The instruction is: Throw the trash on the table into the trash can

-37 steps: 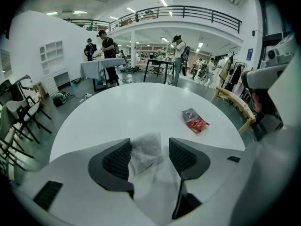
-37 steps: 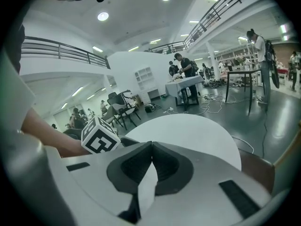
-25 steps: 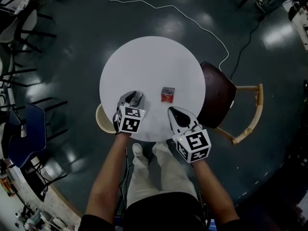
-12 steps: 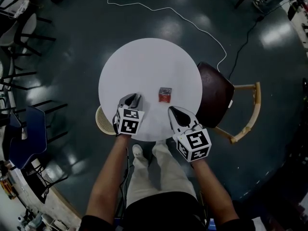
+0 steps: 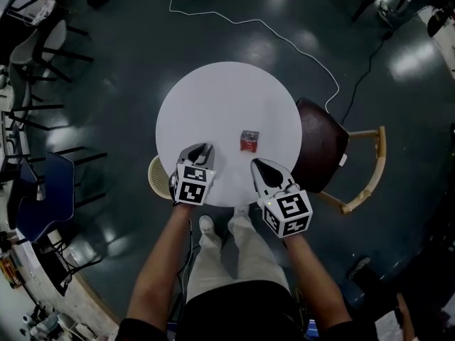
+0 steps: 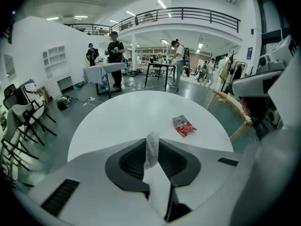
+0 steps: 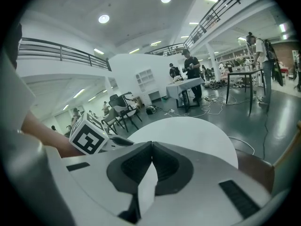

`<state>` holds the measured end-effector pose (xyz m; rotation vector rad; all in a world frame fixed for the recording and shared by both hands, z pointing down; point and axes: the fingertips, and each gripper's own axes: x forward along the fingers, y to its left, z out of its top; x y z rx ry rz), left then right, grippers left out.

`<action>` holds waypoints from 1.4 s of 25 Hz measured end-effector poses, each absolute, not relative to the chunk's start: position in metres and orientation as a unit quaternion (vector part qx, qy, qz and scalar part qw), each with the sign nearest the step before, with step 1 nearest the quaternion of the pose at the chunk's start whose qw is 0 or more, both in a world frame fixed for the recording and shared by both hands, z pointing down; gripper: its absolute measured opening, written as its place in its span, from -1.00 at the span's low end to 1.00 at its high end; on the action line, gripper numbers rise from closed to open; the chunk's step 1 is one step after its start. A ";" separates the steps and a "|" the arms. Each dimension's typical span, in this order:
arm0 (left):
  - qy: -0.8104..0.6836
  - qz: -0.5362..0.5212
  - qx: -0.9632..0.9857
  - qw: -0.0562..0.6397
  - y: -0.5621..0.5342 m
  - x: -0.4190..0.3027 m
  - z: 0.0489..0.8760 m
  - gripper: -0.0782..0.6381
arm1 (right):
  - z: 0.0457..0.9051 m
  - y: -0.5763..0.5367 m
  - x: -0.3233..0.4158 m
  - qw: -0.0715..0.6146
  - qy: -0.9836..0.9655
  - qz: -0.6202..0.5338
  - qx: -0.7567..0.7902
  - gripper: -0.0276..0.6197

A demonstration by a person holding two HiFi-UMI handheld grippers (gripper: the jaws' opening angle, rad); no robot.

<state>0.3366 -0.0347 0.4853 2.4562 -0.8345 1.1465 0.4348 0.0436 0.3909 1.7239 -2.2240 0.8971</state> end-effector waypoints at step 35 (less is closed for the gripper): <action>-0.399 0.352 0.816 0.224 0.020 0.148 0.467 -0.56 | 0.401 0.055 0.278 0.137 -0.814 0.285 0.488 -0.86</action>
